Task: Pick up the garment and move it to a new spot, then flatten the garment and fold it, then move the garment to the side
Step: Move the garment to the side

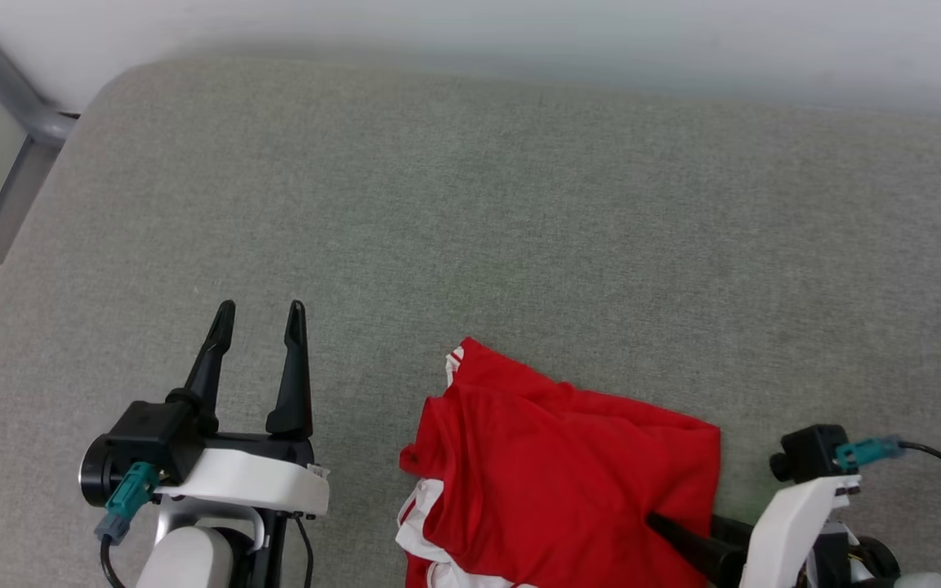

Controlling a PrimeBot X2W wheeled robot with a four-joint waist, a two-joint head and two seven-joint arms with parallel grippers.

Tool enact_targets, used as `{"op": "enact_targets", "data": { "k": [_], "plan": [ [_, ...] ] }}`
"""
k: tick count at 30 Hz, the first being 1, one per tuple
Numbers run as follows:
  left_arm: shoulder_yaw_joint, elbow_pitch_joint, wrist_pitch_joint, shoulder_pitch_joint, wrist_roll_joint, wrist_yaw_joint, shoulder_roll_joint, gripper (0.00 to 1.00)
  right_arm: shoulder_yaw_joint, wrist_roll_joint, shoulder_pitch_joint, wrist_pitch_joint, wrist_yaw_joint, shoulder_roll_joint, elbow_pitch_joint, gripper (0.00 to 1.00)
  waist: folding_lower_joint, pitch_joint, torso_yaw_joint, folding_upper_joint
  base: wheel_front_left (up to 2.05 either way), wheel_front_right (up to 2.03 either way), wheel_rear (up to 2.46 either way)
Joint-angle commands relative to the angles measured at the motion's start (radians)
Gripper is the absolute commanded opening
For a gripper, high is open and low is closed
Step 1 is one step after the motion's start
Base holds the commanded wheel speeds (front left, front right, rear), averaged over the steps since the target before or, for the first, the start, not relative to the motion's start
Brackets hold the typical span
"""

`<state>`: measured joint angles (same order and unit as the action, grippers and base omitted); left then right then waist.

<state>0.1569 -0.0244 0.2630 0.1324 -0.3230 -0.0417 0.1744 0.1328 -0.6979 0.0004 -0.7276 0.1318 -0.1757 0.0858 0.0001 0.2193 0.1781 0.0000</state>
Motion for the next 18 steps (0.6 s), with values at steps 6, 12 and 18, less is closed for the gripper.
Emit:
{"op": "enact_targets", "data": {
  "k": [6,12,18],
  "plan": [
    [-0.034,-0.017,0.002,0.01,0.03,0.033,-0.03,1.0,0.058,0.01,-0.01,-0.003,-0.003,0.023,0.094,0.09,-0.0001,0.01,0.014,0.0,0.0,0.0,0.0],
    [-0.067,-0.037,0.002,-0.021,0.054,0.052,-0.044,1.0,0.081,0.016,-0.043,0.05,-0.002,0.003,0.056,0.0,-0.0001,-0.047,-0.014,0.0,0.0,0.0,0.0],
    [-0.074,-0.039,0.002,-0.05,0.082,0.067,-0.044,1.0,0.066,0.074,-0.045,0.089,-0.002,-0.035,0.014,0.0,-0.0001,-0.12,-0.073,0.0,0.0,0.0,0.0]
  ]
}}
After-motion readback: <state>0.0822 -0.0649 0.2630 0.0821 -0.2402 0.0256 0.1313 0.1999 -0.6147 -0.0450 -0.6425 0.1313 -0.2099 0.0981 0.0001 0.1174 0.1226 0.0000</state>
